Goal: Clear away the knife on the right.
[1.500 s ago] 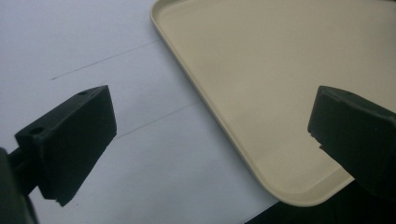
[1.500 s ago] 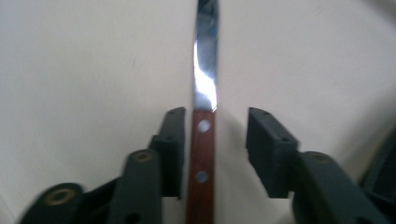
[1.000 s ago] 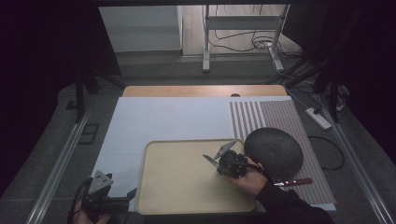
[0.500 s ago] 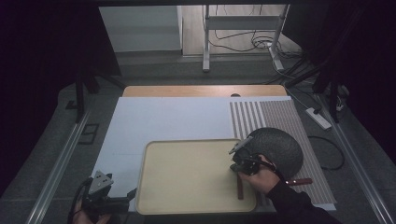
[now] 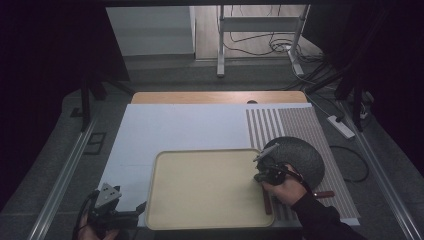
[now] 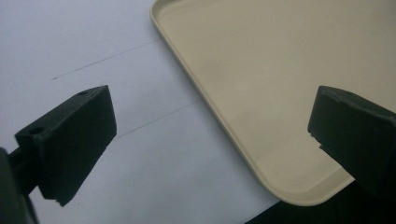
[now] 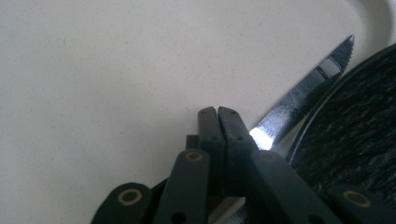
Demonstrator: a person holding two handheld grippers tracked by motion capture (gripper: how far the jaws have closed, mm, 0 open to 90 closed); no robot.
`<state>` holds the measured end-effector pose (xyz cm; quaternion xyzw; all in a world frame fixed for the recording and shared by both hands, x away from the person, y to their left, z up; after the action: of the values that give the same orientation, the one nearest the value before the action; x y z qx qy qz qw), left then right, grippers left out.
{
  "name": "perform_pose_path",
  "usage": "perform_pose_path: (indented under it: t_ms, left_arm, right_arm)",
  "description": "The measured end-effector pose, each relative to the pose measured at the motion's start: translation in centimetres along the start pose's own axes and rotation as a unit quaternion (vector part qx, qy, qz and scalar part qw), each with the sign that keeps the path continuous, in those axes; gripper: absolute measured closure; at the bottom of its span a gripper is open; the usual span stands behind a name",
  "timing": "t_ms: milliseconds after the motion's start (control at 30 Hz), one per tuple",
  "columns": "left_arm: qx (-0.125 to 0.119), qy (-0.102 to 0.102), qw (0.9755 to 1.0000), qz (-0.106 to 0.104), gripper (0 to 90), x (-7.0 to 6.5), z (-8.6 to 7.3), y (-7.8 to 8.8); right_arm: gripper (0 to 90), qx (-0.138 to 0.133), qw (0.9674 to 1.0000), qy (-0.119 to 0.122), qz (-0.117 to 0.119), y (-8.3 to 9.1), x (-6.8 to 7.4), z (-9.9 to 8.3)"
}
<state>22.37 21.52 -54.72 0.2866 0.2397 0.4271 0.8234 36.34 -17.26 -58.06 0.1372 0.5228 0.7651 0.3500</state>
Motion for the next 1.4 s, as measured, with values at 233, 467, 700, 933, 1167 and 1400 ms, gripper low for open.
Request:
perform_pose_path:
  t_ms: [233,467,700,933,1167,1400]
  left_arm:
    - [0.0,0.001,1.0,-0.001,1.1,0.0,0.0,0.0]
    - [0.0,0.001,1.0,-0.001,1.1,0.0,0.0,0.0]
    - [0.0,0.0,1.0,-0.001,1.1,0.0,0.0,0.0]
    - [0.0,-0.001,1.0,-0.001,1.1,0.0,0.0,0.0]
    - [0.0,-0.001,1.0,-0.001,1.1,0.0,0.0,0.0]
    - [0.0,-0.001,1.0,0.0,1.1,0.0,0.0,0.0]
  right_arm:
    - [80.3,-0.017,0.9998,-0.005,0.008,0.5,0.2,0.7]
    - [69.2,-0.043,0.999,-0.003,0.012,1.3,0.5,1.4]
    - [51.0,-0.062,0.9979,-0.011,0.018,1.7,0.5,2.0]
    - [40.0,-0.075,0.9968,-0.019,0.02,2.0,0.4,2.4]
    - [30.0,-0.089,0.9957,-0.022,0.014,2.6,0.1,2.5]
    - [22.8,-0.086,0.9958,-0.028,0.014,2.7,-0.2,2.1]
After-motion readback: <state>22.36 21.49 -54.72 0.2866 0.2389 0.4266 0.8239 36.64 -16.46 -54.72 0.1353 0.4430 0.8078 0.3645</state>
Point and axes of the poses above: each handheld gripper's, and its own axes: y roughly backward along the jaws, z roughly out of its top, x roughly to its left, the point moved 9 cm from there along -y, roughly forward along the jaws, and after that the axes turned 10 degrees about -z, right-handed, at the moved point
